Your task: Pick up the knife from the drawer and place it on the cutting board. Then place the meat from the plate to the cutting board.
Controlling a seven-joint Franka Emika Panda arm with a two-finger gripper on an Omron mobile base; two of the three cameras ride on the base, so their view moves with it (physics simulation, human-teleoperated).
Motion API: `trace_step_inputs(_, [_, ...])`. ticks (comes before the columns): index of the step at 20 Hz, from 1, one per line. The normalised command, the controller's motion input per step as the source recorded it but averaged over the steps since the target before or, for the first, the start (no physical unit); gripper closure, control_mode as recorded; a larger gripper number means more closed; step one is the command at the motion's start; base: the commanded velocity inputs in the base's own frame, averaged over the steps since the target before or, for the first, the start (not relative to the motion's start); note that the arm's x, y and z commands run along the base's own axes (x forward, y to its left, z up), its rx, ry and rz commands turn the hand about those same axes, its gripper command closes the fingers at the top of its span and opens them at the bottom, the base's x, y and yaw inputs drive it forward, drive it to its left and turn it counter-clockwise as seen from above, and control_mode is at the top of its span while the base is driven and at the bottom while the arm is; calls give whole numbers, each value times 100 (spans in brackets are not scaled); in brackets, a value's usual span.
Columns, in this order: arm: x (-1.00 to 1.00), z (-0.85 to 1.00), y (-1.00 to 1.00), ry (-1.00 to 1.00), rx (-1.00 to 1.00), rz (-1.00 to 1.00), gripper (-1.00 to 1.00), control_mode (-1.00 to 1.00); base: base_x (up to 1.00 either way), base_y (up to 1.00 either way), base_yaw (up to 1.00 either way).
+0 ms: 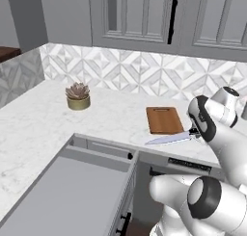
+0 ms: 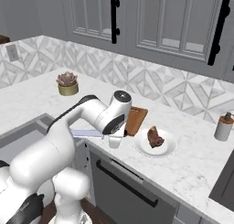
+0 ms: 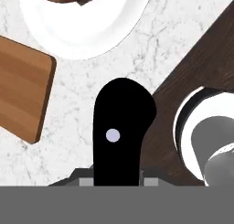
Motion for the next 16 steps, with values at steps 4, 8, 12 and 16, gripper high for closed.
trace_step_inputs(4, [0, 0, 0, 0, 0, 0, 100, 100, 65, -28, -1])
trace_step_inputs(8, [0, 0, 0, 0, 0, 0, 100, 100, 60, 0, 0])
trace_step_inputs(12, [0, 0, 0, 0, 0, 0, 100, 100, 38, 1, -1])
trace_step_inputs(16, [13, 0, 0, 0, 0, -3, 100, -100, 47, 0, -5])
